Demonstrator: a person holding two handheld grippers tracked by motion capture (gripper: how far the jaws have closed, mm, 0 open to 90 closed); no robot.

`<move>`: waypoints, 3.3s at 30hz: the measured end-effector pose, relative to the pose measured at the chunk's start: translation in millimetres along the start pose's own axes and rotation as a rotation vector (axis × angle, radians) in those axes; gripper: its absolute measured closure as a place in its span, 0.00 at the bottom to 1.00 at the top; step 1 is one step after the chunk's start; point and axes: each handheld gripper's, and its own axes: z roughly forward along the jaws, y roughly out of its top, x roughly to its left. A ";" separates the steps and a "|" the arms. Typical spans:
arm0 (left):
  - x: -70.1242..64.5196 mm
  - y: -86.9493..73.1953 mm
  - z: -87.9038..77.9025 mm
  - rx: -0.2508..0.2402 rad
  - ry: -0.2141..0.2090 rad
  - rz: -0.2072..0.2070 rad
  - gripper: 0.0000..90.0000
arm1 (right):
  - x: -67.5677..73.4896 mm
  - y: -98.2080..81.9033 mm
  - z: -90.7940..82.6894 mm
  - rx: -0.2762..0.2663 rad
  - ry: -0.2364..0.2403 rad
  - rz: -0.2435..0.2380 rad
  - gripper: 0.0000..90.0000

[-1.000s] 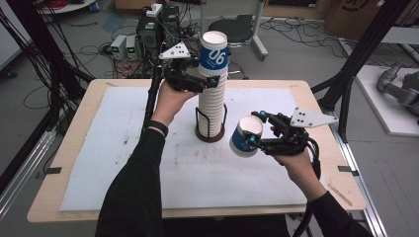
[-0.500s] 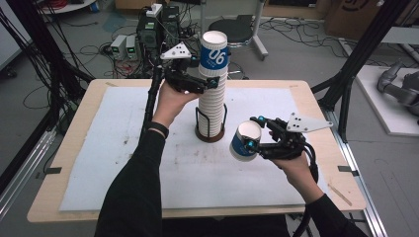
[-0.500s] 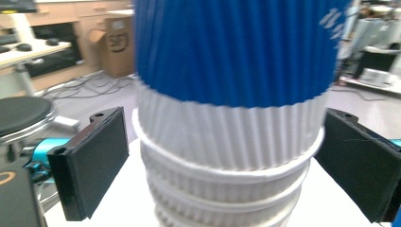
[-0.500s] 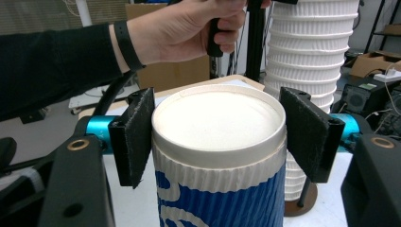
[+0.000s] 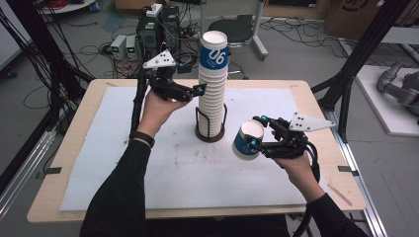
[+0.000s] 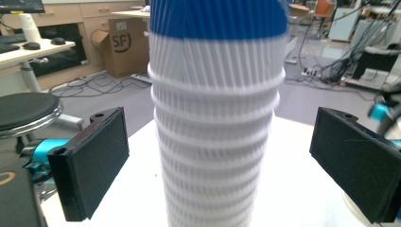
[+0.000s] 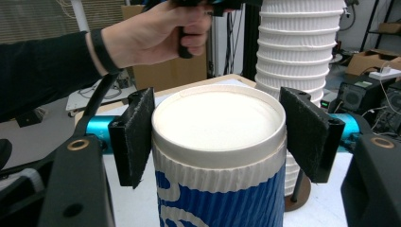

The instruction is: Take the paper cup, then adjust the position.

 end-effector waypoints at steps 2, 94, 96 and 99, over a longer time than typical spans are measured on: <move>-2.2 -5.1 -7.1 0.007 0.010 0.008 0.06 | -1.2 -1.0 -0.3 0.000 -0.004 0.004 0.35; -140.5 -139.5 19.2 0.051 -0.311 -0.029 0.06 | 15.0 -31.2 31.9 0.056 0.138 0.049 0.35; -141.3 -139.6 20.6 0.052 -0.315 -0.021 0.06 | 16.9 -31.8 33.8 0.060 0.148 0.048 0.35; -141.7 -140.0 23.6 0.052 -0.323 -0.026 0.06 | 18.5 -32.4 35.5 0.063 0.158 0.049 0.35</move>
